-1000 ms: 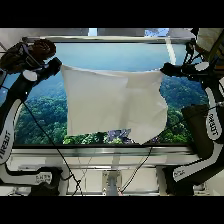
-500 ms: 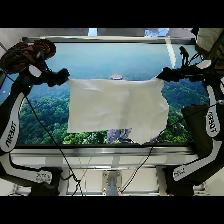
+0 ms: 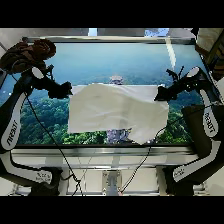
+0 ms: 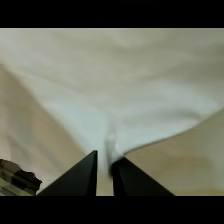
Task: Fold the shirts.
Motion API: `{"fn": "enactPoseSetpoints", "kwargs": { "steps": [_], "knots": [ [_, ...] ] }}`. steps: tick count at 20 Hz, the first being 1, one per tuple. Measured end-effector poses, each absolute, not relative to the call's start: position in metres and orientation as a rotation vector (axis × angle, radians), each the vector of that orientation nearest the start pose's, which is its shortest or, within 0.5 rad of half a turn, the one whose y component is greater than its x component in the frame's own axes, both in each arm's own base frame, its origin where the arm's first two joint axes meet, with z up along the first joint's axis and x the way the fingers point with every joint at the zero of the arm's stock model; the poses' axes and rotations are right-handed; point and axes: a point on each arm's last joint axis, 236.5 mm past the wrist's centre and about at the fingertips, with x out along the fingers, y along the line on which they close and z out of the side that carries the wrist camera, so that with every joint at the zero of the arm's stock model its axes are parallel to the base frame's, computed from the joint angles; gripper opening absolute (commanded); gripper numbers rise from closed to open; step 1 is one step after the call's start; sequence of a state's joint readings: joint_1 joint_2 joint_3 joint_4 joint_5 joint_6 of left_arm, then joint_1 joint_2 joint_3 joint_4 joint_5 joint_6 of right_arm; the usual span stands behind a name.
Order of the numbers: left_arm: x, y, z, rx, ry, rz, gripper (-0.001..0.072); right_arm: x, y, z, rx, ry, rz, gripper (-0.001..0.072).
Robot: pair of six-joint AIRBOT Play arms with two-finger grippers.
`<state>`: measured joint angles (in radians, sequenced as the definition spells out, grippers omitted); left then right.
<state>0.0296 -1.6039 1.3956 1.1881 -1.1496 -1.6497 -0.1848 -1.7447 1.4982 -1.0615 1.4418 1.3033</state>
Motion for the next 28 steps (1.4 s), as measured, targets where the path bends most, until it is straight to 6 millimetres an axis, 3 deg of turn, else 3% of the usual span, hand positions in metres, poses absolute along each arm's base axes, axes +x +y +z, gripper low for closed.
{"fn": "enactPoseSetpoints", "kwargs": {
  "steps": [4, 8, 11, 13, 16, 18, 19, 23, 28],
  "knots": [
    [0.443, -0.069, -0.023, -0.432, 1.354, -0.139, 0.0471, 0.425, 0.018, -0.050, 0.361, 1.496, 0.317, 0.0277],
    [0.434, -0.059, 0.006, -0.346, 1.313, -0.144, 0.0471, 0.416, -0.039, -0.031, 0.253, 1.464, 0.178, 0.0277],
    [0.403, -0.050, 0.024, -0.280, 1.309, -0.135, 0.0472, 0.392, -0.073, -0.010, 0.263, 1.442, 0.116, 0.0278],
    [0.372, -0.047, 0.021, -0.268, 1.312, -0.119, 0.0471, 0.367, -0.082, -0.006, 0.319, 1.437, 0.107, 0.0278],
    [0.312, -0.047, -0.002, -0.335, 1.323, -0.061, 0.0471, 0.321, -0.064, -0.022, 0.467, 1.455, 0.169, 0.0287],
    [0.282, -0.055, -0.017, -0.407, 1.310, -0.044, 0.0471, 0.295, -0.040, -0.041, 0.578, 1.459, 0.220, 0.0413],
    [0.272, -0.059, -0.020, -0.445, 1.293, -0.042, 0.0471, 0.282, -0.028, -0.052, 0.626, 1.470, 0.239, 0.0413],
    [0.256, -0.074, -0.015, -0.544, 1.231, -0.065, 0.0471, 0.234, 0.013, -0.089, 0.783, 1.532, 0.276, 0.0413],
    [0.254, -0.088, -0.003, -0.624, 1.188, -0.106, 0.0471, 0.205, 0.045, -0.110, 0.907, 1.549, 0.294, 0.0413]
  ]
}}
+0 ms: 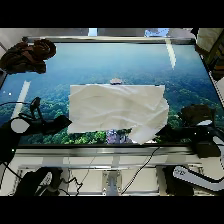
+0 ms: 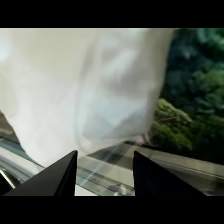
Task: Fold the shirts.
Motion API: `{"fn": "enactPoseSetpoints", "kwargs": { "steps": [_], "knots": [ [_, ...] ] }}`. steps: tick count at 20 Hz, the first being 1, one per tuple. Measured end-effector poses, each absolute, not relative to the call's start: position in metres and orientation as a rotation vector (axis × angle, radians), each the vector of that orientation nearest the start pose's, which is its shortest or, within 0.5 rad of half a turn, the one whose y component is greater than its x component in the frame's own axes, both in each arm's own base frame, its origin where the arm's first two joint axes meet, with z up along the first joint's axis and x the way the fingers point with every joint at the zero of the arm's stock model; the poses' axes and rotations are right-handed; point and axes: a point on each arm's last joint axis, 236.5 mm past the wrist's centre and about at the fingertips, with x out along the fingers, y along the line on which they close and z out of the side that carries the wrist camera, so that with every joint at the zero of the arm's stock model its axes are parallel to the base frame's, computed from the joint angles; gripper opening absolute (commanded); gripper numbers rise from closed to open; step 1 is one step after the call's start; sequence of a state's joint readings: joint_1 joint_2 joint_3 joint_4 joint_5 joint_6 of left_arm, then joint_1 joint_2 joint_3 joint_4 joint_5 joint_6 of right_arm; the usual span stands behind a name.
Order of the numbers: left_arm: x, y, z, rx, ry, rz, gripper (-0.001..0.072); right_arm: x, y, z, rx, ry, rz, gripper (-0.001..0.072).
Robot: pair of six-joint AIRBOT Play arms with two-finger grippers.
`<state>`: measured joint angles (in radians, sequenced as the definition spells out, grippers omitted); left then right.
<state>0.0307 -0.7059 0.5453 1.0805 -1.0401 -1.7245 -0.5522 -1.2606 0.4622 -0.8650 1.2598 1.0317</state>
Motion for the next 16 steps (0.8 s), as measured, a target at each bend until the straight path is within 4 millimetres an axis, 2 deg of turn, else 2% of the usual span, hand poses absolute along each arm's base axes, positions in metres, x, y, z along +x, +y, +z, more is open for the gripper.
{"fn": "enactPoseSetpoints", "kwargs": {
  "steps": [2, 3, 5, 6, 9, 12, 16],
  "knots": [
    [0.254, -0.091, -0.001, -0.637, 1.182, -0.115, 0.0471, 0.203, 0.053, -0.113, 0.942, 1.534, 0.299, 0.0397],
    [0.254, -0.092, -0.001, -0.641, 1.181, -0.117, 0.0470, 0.205, 0.056, -0.113, 0.960, 1.515, 0.300, 0.0351],
    [0.254, -0.093, 0.000, -0.648, 1.178, -0.122, 0.0471, 0.214, 0.056, -0.116, 0.973, 1.462, 0.290, 0.0151],
    [0.254, -0.094, 0.001, -0.651, 1.177, -0.124, 0.0471, 0.219, 0.056, -0.116, 0.974, 1.435, 0.288, 0.0090],
    [0.256, -0.094, 0.002, -0.651, 1.169, -0.127, 0.0469, 0.228, 0.061, -0.110, 1.001, 1.383, 0.318, 0.0029],
    [0.260, -0.090, 0.002, -0.634, 1.149, -0.121, 0.0469, 0.229, 0.068, -0.101, 1.015, 1.362, 0.363, 0.0029],
    [0.263, -0.071, -0.006, -0.624, 1.143, -0.018, 0.0468, 0.233, 0.070, -0.084, 0.994, 1.314, 0.399, 0.0029]
  ]
}}
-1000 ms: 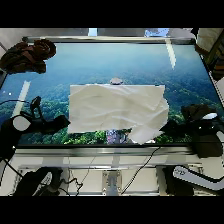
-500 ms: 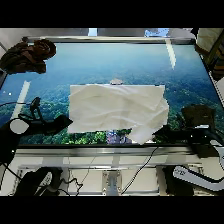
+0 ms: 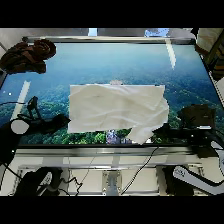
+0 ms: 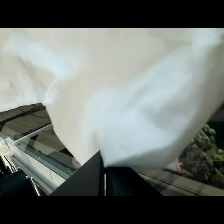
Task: Fold the shirts.
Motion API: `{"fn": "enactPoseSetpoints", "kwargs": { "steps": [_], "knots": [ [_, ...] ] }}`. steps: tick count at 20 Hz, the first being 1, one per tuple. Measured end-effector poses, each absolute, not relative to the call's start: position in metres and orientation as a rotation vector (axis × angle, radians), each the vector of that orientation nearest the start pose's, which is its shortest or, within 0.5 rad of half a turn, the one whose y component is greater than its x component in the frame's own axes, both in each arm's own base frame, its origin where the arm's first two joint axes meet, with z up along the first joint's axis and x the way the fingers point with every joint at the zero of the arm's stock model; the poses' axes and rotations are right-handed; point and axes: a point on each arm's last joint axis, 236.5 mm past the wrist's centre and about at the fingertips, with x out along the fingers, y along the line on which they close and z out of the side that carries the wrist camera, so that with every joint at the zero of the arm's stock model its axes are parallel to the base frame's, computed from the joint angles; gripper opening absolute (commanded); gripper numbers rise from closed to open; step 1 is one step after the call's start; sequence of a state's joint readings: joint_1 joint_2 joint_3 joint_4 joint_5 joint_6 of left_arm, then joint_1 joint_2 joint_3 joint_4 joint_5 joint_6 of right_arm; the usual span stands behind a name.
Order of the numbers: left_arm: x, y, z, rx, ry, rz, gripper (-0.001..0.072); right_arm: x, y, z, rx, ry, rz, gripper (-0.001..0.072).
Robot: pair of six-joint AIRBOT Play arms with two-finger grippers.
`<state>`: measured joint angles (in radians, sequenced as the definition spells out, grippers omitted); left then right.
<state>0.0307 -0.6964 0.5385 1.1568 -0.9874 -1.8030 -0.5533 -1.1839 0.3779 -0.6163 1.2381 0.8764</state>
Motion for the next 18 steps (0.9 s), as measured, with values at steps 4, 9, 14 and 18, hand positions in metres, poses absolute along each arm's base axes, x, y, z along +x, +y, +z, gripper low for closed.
{"fn": "enactPoseSetpoints", "kwargs": {
  "steps": [4, 9, 14, 18],
  "knots": [
    [0.249, -0.059, -0.034, -0.589, 1.250, 0.057, 0.0457, 0.238, 0.068, -0.064, 0.944, 1.248, 0.397, 0.0029],
    [0.246, -0.055, -0.075, -0.578, 1.372, 0.103, 0.0311, 0.236, 0.068, -0.045, 0.906, 1.211, 0.379, 0.0029],
    [0.246, -0.066, -0.103, -0.629, 1.457, 0.084, 0.0312, 0.231, 0.071, -0.038, 0.921, 1.221, 0.378, 0.0029],
    [0.251, -0.058, -0.109, -0.699, 1.460, 0.107, 0.0312, 0.229, 0.073, -0.036, 0.935, 1.227, 0.375, 0.0029]
  ]
}}
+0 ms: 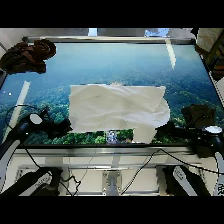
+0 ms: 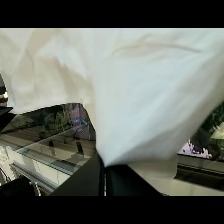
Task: Fold the shirts.
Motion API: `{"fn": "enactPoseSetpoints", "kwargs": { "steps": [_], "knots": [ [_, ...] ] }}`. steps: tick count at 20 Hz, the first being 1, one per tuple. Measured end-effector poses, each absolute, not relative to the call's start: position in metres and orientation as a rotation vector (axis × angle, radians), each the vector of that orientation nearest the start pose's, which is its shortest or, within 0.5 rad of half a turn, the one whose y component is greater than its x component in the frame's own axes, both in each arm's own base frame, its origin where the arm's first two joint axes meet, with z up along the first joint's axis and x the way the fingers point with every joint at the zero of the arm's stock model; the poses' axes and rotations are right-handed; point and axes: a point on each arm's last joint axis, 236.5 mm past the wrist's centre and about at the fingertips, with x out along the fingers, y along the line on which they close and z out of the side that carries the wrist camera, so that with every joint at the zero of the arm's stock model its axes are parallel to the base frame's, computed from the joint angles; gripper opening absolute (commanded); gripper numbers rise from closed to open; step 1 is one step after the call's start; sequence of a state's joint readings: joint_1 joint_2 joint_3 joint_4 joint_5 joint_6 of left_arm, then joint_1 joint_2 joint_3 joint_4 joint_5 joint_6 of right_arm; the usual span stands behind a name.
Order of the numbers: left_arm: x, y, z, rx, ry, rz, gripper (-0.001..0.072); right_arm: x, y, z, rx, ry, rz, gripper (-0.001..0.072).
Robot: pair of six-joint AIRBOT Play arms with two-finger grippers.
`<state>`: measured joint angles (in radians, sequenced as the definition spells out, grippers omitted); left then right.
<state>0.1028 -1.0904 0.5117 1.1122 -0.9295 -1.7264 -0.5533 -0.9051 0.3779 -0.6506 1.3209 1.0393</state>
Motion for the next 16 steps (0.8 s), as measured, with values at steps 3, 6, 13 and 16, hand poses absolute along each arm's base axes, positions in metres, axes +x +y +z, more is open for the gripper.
{"fn": "enactPoseSetpoints", "kwargs": {
  "steps": [3, 6, 13, 16],
  "knots": [
    [0.250, -0.045, -0.111, -0.727, 1.460, 0.127, 0.0315, 0.229, 0.073, -0.035, 0.939, 1.230, 0.375, 0.0029],
    [0.246, -0.037, -0.112, -0.732, 1.473, 0.130, 0.0315, 0.229, 0.073, -0.035, 0.944, 1.229, 0.372, 0.0029],
    [0.252, -0.041, -0.111, -0.773, 1.455, 0.090, 0.0315, 0.234, 0.074, -0.031, 0.962, 1.209, 0.374, 0.0029],
    [0.256, -0.050, -0.109, -0.811, 1.447, 0.059, 0.0315, 0.234, 0.074, -0.031, 0.963, 1.207, 0.374, 0.0029]
  ]
}}
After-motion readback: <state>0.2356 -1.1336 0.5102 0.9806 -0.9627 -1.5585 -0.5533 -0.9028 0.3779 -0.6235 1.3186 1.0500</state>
